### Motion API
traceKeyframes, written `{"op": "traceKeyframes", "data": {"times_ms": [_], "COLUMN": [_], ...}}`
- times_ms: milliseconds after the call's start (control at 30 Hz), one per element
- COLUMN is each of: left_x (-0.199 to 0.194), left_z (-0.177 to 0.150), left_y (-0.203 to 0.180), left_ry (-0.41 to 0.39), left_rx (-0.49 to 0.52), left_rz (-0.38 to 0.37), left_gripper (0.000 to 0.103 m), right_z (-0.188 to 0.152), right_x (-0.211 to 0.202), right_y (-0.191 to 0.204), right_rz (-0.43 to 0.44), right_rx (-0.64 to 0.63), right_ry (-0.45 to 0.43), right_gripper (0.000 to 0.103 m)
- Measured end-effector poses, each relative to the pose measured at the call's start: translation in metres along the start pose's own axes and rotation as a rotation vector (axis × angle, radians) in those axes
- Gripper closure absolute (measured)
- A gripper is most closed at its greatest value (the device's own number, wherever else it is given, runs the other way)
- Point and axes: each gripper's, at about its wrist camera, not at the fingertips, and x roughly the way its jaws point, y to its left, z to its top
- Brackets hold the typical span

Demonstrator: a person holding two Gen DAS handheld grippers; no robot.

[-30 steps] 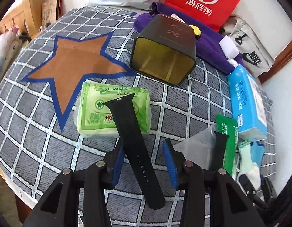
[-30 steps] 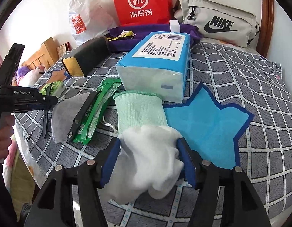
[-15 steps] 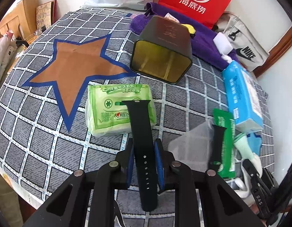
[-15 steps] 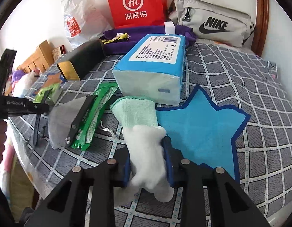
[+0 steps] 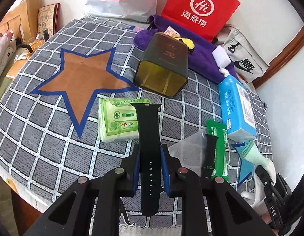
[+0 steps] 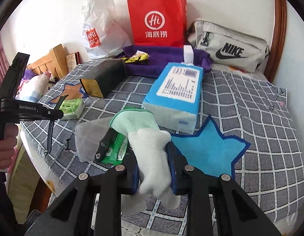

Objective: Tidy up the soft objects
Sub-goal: 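Carry the watch strap with the left tool while the right tool carries the glove to the towel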

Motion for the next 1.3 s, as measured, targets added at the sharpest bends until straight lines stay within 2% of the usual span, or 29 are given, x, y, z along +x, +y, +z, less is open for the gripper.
{"op": "traceKeyframes", "data": {"times_ms": [367, 700, 1067, 1300], "left_x": [-0.029, -0.046, -0.045, -0.039], "left_z": [0.025, 0.070, 0.118, 0.154], "left_y": [-0.007, -0.025, -0.038, -0.042], "left_ry": [-0.051, -0.097, -0.109, -0.122], "left_rx": [0.035, 0.064, 0.070, 0.064], "left_rz": [-0.006, -0.020, -0.040, -0.026], "left_gripper": [0.084, 0.084, 0.084, 0.084], "right_z": [0.041, 0.095, 0.151, 0.183], "right_x": [-0.021, -0.029, -0.015, 0.000], "right_y": [0.001, -0.009, -0.030, -0.041], "right_rz": [0.001, -0.014, -0.014, -0.016], "right_rx": [0.008, 0.009, 0.036, 0.038], "right_ry": [-0.061, -0.112, -0.148, -0.169], "right_gripper": [0.079, 0.079, 0.079, 0.079]}}
